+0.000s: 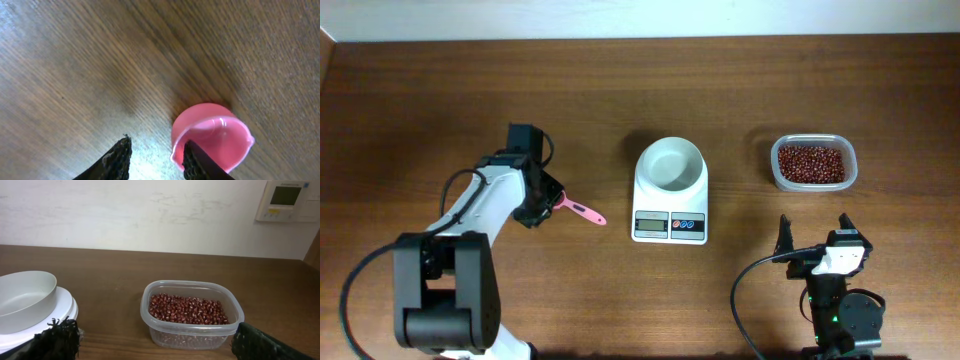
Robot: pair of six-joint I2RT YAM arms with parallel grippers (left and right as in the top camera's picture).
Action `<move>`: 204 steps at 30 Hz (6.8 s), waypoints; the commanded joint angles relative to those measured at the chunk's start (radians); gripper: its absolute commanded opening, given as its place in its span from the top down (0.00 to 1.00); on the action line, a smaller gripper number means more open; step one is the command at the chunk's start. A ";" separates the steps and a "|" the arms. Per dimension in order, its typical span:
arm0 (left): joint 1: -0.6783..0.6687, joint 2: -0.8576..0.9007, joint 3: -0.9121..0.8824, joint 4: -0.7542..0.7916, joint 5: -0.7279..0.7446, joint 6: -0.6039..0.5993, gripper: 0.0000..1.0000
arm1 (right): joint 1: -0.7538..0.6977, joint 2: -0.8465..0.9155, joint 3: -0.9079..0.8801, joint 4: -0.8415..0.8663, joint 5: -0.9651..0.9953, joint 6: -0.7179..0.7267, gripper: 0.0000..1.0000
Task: Scoop and weigh 50g on scale
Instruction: 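Grasp the pink scoop's cup rim with the left gripper and lift, then move the right gripper toward the scoop handle held by the left gripper, then grasp the scoop handle with the right gripper and release the left gripper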
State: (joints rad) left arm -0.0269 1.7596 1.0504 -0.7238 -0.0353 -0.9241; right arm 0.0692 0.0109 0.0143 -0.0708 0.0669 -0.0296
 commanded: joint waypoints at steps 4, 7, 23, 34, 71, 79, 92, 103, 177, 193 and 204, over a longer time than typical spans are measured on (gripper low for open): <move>0.001 0.025 -0.022 0.031 -0.021 -0.007 0.67 | 0.009 -0.008 -0.009 0.000 0.016 0.000 0.01; 0.001 0.039 -0.022 0.035 -0.021 -0.007 0.70 | 0.009 -0.008 -0.009 0.000 0.016 0.000 0.01; 0.001 0.077 -0.022 0.061 -0.022 -0.006 1.00 | 0.009 -0.008 -0.009 0.000 0.016 0.000 0.01; 0.001 0.077 -0.021 0.058 0.105 0.001 1.00 | 0.009 -0.008 -0.009 0.000 0.016 0.000 0.01; 0.040 -0.249 -0.019 -0.171 0.313 -0.301 1.00 | 0.009 -0.007 -0.009 -0.001 0.016 0.000 0.01; 0.040 -0.249 -0.019 -0.172 0.413 -0.307 1.00 | 0.009 -0.007 -0.009 -0.001 0.016 0.000 0.01; 0.040 -0.249 -0.019 -0.144 0.484 -0.415 1.00 | 0.009 -0.007 -0.009 -0.001 0.016 0.000 0.01; 0.040 -0.249 -0.019 -0.150 0.492 -0.415 1.00 | 0.009 -0.007 -0.009 0.005 0.040 -0.001 0.01; -0.139 -0.306 -0.019 -0.399 0.398 -0.416 1.00 | 0.583 1.233 0.362 0.611 -0.671 1.225 0.01; -0.225 -0.306 -0.019 -0.394 0.398 -0.417 1.00 | 0.756 1.387 0.365 0.853 -0.371 1.329 0.40; -0.290 -0.306 -0.019 -0.358 0.394 -0.475 1.00 | 0.756 1.387 0.365 0.851 -0.443 1.329 0.57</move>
State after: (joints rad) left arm -0.3130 1.4696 1.0367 -1.0832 0.3527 -1.3827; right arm 0.8162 1.3914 0.3695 0.7780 -0.3534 1.3060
